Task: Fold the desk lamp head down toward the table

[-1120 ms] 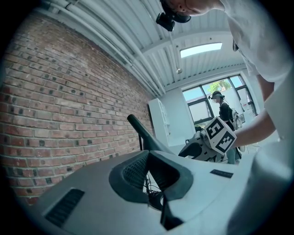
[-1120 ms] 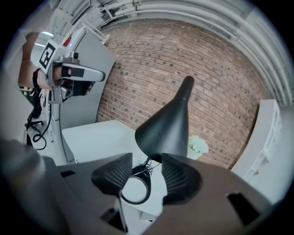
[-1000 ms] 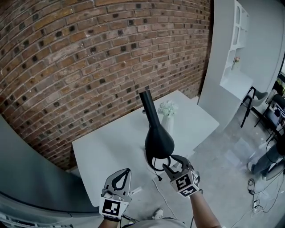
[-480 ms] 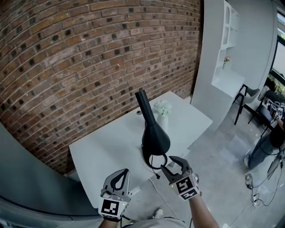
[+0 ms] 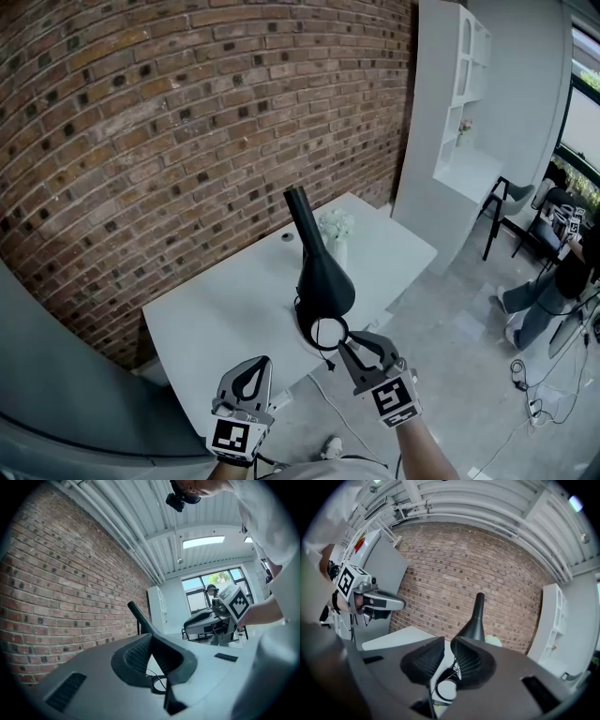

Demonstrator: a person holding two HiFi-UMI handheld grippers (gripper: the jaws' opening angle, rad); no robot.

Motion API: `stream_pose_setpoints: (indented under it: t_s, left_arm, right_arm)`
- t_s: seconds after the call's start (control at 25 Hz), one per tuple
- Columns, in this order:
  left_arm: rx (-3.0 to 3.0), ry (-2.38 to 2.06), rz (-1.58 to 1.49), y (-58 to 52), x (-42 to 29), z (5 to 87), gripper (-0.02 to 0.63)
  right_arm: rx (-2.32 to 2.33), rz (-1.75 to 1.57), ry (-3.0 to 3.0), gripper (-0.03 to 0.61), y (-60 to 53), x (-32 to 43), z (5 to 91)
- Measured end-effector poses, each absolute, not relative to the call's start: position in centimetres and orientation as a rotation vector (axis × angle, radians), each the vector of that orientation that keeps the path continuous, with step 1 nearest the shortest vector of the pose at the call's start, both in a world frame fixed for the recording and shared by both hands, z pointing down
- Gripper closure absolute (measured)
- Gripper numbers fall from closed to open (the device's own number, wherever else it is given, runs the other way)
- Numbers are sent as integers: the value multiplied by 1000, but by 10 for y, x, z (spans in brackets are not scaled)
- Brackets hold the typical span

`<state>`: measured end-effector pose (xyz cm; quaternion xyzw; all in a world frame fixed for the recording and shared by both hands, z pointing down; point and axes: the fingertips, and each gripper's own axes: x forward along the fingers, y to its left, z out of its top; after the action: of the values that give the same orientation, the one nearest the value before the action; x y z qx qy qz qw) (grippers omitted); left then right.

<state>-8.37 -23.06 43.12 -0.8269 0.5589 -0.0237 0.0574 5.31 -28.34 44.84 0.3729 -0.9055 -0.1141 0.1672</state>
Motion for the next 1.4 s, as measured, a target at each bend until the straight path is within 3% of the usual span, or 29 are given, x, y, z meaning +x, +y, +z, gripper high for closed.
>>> stream_pose_setpoints:
  t_s: [0.4, 1.4]
  left_arm:
    - [-2566, 1636, -22, -206, -87, 431, 607]
    - [-2689, 1561, -5, -147, -102, 448, 606]
  right_arm:
    - [1180, -312, -2555, 555, -247, 55, 428]
    - [1237, -194, -2523, 561, -168, 37, 431]
